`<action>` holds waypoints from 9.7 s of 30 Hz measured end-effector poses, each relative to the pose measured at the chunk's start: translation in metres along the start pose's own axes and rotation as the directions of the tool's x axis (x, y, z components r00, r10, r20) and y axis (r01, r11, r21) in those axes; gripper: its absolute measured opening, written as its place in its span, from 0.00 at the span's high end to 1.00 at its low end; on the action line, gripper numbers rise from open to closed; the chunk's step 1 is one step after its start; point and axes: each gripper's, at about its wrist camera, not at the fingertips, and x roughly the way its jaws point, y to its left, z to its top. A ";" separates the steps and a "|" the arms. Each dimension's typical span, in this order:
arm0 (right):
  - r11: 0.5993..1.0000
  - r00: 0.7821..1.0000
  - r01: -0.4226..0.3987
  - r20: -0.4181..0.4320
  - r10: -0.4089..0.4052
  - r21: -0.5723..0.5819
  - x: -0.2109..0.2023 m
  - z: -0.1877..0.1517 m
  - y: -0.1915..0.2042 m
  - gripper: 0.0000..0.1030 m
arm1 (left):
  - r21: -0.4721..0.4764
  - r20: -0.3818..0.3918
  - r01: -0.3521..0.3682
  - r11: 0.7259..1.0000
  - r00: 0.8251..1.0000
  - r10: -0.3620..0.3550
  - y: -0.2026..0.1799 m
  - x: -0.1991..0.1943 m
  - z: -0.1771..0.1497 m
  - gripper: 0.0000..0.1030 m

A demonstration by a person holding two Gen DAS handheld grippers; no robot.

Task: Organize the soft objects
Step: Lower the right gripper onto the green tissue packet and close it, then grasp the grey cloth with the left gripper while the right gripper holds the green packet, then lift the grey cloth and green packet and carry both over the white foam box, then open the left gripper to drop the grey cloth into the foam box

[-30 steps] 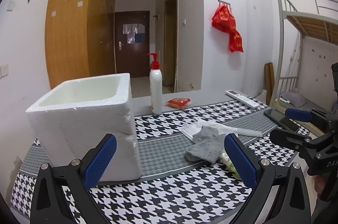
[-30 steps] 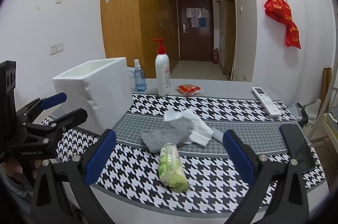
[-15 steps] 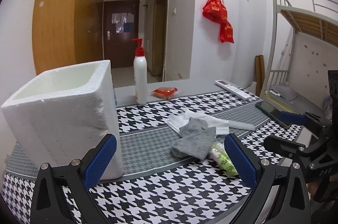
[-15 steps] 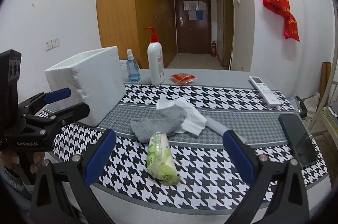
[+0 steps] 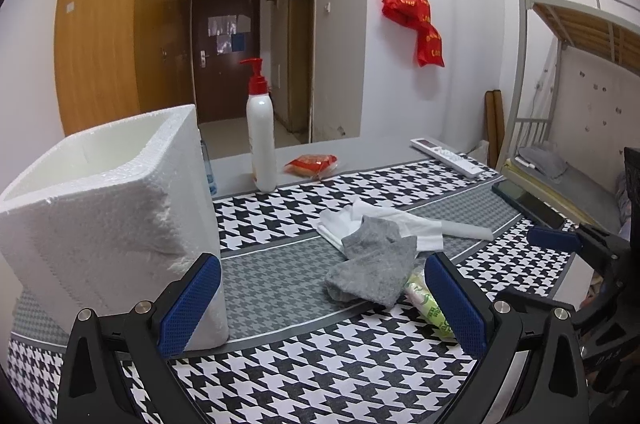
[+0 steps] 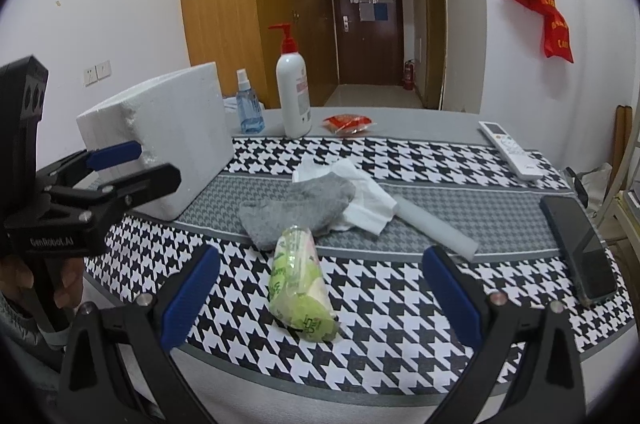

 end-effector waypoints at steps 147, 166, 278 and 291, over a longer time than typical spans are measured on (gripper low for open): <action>0.999 1.000 0.002 -0.008 -0.002 -0.045 -0.014 0.006 -0.020 0.69 | 0.087 -0.131 0.115 0.990 0.986 -0.103 -0.036 0.030 0.031 0.82; 0.998 0.999 -0.001 0.054 0.004 -0.059 -0.024 0.027 -0.003 0.69 | 0.055 -0.073 0.059 0.997 0.996 -0.054 -0.023 0.002 0.035 0.82; 0.949 0.965 -0.174 0.146 0.217 -0.262 0.006 0.137 0.114 0.69 | -0.183 0.117 -0.360 0.915 0.916 0.383 0.130 -0.072 0.072 0.01; 0.956 0.962 -0.170 0.169 0.213 -0.238 0.008 0.141 0.122 0.69 | -0.158 0.147 -0.391 0.907 0.899 0.413 0.133 -0.088 0.064 0.01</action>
